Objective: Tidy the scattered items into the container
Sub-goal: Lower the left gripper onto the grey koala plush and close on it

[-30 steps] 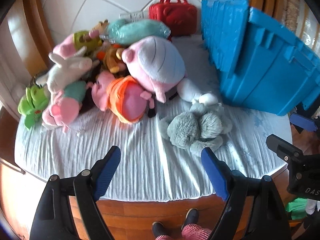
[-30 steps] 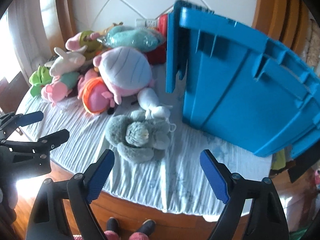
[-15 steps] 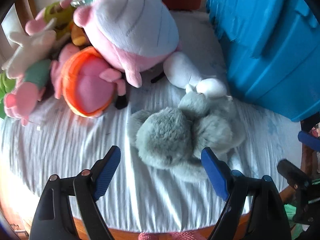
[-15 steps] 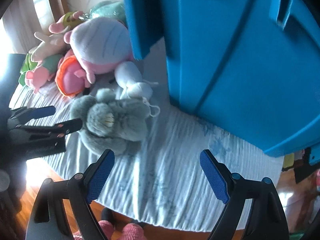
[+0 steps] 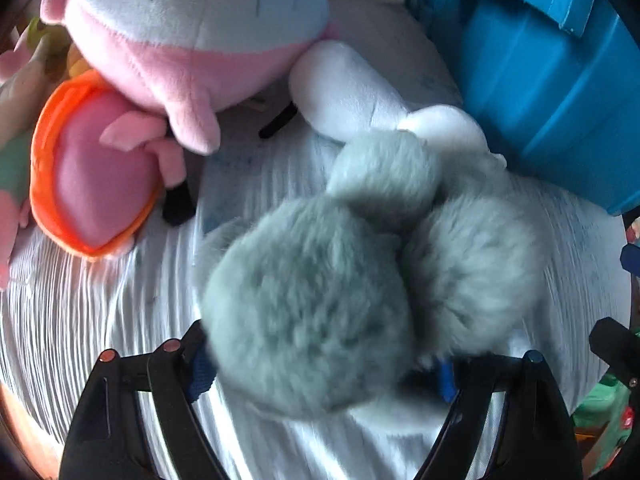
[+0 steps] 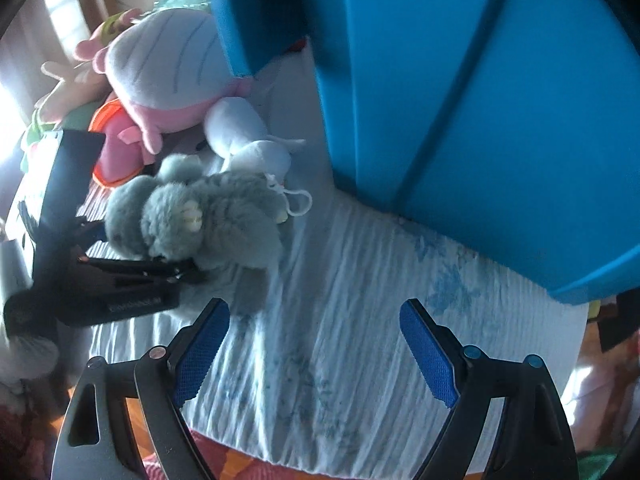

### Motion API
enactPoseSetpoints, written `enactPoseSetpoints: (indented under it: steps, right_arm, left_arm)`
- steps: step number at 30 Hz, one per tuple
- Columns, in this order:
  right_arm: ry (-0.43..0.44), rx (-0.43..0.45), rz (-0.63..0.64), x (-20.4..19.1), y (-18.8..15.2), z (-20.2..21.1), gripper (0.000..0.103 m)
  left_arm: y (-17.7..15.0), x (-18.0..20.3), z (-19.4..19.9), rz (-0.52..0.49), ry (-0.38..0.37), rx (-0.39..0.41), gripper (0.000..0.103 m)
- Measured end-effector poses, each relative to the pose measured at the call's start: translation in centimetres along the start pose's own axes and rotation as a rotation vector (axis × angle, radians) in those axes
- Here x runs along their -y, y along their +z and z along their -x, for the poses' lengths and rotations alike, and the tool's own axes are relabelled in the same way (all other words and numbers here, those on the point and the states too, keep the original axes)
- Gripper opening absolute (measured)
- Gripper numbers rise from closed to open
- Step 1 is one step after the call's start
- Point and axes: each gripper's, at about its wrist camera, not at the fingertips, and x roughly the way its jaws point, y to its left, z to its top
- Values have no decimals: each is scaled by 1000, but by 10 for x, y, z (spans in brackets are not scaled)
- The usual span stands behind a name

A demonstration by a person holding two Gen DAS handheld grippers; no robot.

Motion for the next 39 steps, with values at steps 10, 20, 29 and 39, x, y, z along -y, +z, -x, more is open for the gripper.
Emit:
enactPoseSetpoints:
  steps: [10,20,29,39]
  right_arm:
    - [12,-15,-9,-31,19,-26,88]
    - [-33,46,174,-107,62,-58,71]
    - [-145,136,340,-126,112,-86,71]
    - [-198,156,439,-116,132,-126,86]
  left_arm:
    - [-5,-60,45,51,10,76,44]
    - [-42,-154,70,173,127,43,44]
    - [-59,-177,88,367,208,50,44]
    - [-59,-181,82,501,297,12,44]
